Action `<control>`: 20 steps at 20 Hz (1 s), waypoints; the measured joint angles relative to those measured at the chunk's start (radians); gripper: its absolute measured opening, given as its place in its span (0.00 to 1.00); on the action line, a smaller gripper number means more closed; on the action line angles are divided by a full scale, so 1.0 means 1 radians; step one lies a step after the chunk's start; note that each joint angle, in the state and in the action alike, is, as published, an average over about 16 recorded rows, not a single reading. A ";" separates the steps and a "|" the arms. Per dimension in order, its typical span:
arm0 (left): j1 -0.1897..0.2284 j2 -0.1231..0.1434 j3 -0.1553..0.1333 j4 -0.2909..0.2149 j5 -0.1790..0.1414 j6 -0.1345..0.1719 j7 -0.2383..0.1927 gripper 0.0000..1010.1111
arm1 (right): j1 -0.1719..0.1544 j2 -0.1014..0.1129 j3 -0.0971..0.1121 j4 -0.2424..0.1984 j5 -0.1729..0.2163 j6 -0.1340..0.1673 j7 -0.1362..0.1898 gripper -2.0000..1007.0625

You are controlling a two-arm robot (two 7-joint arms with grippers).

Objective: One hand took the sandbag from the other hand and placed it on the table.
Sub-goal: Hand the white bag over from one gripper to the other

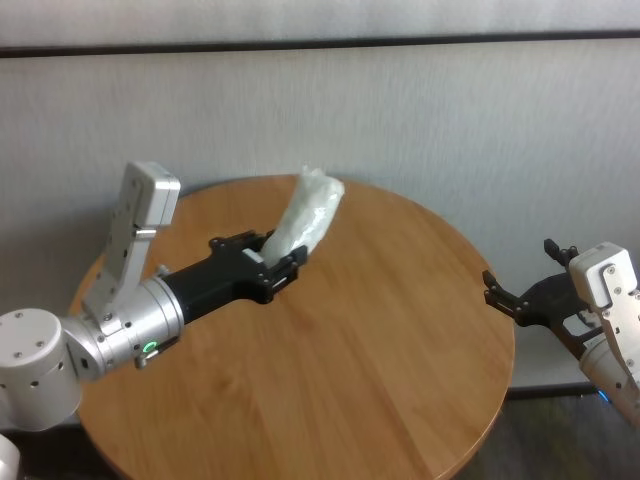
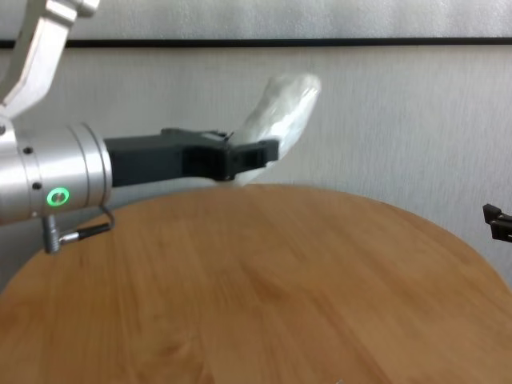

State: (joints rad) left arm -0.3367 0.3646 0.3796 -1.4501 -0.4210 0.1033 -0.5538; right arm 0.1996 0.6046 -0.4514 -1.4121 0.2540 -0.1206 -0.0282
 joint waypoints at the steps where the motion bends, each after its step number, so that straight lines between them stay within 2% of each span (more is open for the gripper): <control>1: -0.005 -0.001 0.005 -0.001 -0.006 -0.006 -0.011 0.44 | 0.000 0.000 0.000 0.000 0.000 0.000 0.000 1.00; 9: -0.040 -0.004 0.050 -0.009 -0.032 -0.033 -0.066 0.44 | 0.000 0.000 0.000 0.000 0.000 0.000 0.000 1.00; 20: -0.080 -0.001 0.113 -0.013 -0.031 -0.040 -0.088 0.44 | 0.000 0.000 0.000 0.000 0.000 0.000 0.000 1.00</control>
State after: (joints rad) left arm -0.4167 0.3638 0.4925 -1.4628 -0.4517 0.0638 -0.6422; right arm 0.1996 0.6046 -0.4514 -1.4121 0.2540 -0.1206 -0.0282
